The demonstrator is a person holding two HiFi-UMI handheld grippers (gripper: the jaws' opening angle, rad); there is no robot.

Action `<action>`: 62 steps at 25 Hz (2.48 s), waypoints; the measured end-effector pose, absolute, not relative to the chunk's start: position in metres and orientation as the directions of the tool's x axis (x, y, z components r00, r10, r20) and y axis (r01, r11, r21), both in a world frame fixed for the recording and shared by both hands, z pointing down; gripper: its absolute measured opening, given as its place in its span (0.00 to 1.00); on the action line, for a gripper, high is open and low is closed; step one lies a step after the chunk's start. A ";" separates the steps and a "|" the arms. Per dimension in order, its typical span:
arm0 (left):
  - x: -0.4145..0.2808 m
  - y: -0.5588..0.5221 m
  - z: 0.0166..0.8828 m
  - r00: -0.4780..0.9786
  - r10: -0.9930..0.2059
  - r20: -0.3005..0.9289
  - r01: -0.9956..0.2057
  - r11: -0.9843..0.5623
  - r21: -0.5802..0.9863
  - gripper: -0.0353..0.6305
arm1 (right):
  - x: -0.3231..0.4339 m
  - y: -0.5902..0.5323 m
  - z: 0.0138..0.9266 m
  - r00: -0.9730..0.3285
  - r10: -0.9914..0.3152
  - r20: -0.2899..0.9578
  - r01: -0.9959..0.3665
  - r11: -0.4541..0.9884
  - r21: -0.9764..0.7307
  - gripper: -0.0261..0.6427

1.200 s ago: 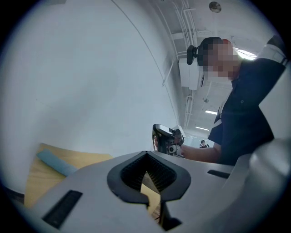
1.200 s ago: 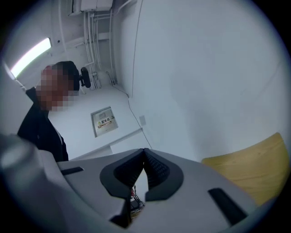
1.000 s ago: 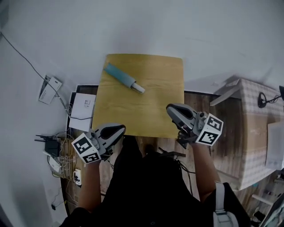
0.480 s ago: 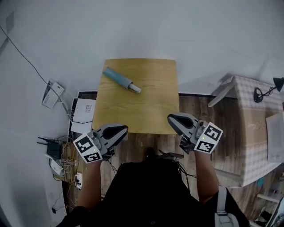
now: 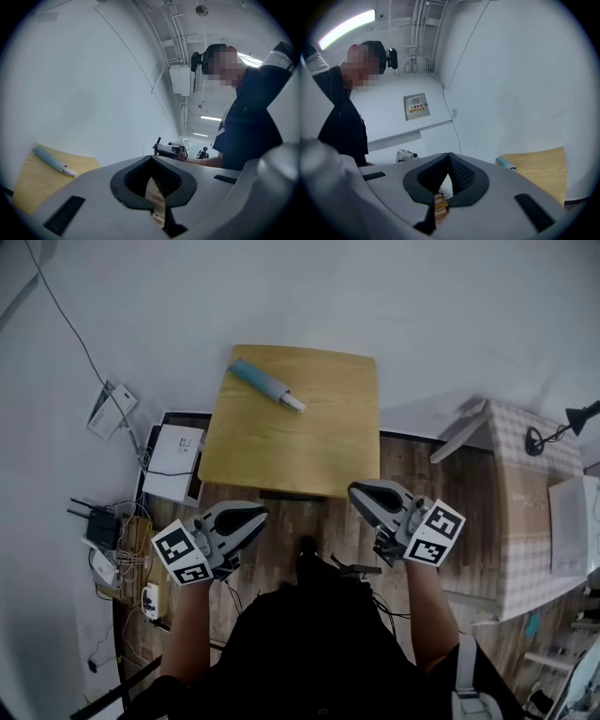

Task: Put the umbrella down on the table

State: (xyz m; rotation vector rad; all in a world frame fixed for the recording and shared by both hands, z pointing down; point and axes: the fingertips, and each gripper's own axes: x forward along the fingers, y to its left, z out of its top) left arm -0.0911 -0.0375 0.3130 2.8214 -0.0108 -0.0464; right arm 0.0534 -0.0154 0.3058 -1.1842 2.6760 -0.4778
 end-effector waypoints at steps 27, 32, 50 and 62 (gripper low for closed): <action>-0.140 0.107 0.330 0.997 0.044 -0.062 0.062 -0.944 0.323 0.07 | -0.030 0.127 0.332 -0.699 -0.712 0.060 -0.686 0.645 -0.337 0.07; -0.116 0.139 0.328 0.998 0.046 -0.047 0.059 -0.939 0.338 0.07 | -0.012 0.156 0.334 -0.713 -0.699 0.053 -0.668 0.655 -0.352 0.07; -0.010 0.269 0.341 0.978 0.208 0.018 0.189 -0.918 0.349 0.07 | 0.079 0.294 0.357 -0.664 -0.748 -0.011 -0.680 0.609 -0.408 0.07; 0.017 0.272 0.316 0.960 0.279 0.025 0.260 -0.921 0.291 0.07 | 0.089 0.311 0.351 -0.604 -0.795 -0.049 -0.721 0.572 -0.390 0.07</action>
